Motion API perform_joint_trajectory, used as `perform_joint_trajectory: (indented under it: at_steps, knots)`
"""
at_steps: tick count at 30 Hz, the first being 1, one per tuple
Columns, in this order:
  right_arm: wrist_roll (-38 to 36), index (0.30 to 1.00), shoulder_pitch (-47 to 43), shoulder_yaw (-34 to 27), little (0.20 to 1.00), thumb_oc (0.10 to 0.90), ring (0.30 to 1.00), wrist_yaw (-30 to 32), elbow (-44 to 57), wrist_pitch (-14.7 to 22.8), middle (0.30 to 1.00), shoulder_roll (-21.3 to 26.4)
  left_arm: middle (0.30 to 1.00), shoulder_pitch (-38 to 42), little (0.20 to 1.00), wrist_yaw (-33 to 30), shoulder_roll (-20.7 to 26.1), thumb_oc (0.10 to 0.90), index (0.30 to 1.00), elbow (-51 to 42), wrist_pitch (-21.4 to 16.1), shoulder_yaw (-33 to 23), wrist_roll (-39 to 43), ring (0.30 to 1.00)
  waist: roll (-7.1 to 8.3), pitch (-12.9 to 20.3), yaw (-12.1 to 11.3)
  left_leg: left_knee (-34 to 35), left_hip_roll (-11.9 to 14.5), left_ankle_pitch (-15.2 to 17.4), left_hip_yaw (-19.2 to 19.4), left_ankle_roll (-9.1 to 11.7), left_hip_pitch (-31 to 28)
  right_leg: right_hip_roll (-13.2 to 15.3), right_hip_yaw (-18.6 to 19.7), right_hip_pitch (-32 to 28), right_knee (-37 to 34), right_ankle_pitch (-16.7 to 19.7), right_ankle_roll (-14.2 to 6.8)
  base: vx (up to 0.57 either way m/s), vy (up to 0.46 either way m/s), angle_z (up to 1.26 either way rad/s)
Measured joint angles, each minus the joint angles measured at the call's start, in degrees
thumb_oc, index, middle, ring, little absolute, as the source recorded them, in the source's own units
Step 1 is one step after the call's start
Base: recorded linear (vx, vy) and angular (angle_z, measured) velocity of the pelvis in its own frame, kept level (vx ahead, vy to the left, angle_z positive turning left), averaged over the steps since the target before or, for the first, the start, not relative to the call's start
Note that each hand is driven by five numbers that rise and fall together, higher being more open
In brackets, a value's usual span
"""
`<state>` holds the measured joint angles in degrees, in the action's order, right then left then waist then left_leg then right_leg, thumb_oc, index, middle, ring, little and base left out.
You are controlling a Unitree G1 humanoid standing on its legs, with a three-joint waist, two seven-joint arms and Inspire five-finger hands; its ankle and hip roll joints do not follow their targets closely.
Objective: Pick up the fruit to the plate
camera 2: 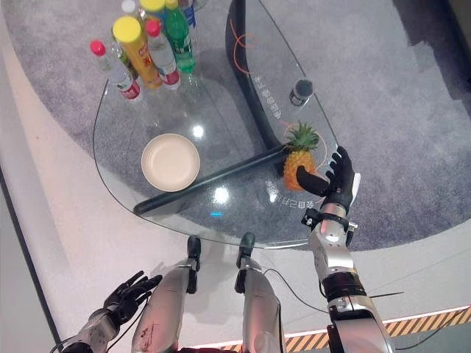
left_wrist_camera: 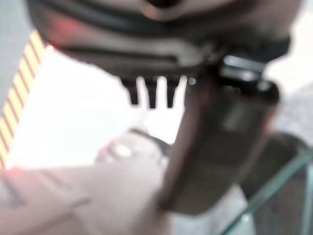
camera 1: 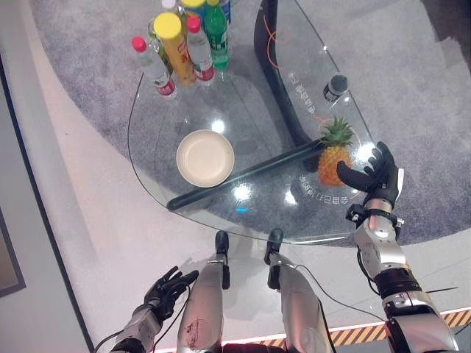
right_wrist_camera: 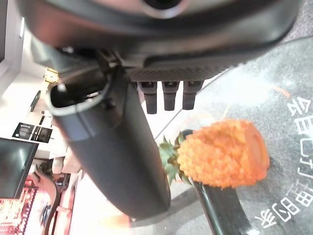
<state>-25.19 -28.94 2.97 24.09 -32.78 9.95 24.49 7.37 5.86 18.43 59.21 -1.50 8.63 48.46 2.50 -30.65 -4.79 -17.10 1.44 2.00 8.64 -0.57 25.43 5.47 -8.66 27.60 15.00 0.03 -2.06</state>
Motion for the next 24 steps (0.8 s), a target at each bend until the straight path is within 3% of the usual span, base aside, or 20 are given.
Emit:
perform_joint_trajectory:
  at_steps: [7,19,24]
  knots:
    - [0.1,0.9,-3.9,2.4,0.9,0.8,0.9,1.4,-3.1,-3.5,0.9,1.1,0.9,0.1,0.9,-0.1,0.3,0.8,0.9,-2.1,-0.1,1.5,1.5,0.9,-0.23,-0.1,-0.7,-0.4,-0.2,-0.1,0.0,-0.2,1.9,0.3,0.0,2.2,0.9,0.0,0.0,0.0,0.046,0.0]
    - [0.0,0.9,-8.6,3.8,0.9,0.8,0.9,7.6,-8.2,-5.2,0.9,2.8,0.9,0.1,0.9,-0.2,0.5,0.8,0.9,-4.0,-0.1,2.8,4.2,0.9,-0.3,-0.2,-1.2,-1.3,-0.3,0.0,-0.1,-0.4,5.2,0.6,0.0,5.3,1.6,0.0,0.0,-0.01,0.048,0.01]
    - [-0.3,0.9,-11.6,4.1,0.9,0.8,0.9,10.0,-11.1,-8.7,0.9,3.4,0.9,0.2,0.9,-0.4,0.9,0.8,0.9,-4.6,-0.2,4.2,5.4,0.9,-0.35,-0.2,-1.4,-1.9,-0.2,0.0,-0.1,-0.4,6.5,0.6,0.0,6.4,1.7,0.1,0.0,0.0,0.034,0.0]
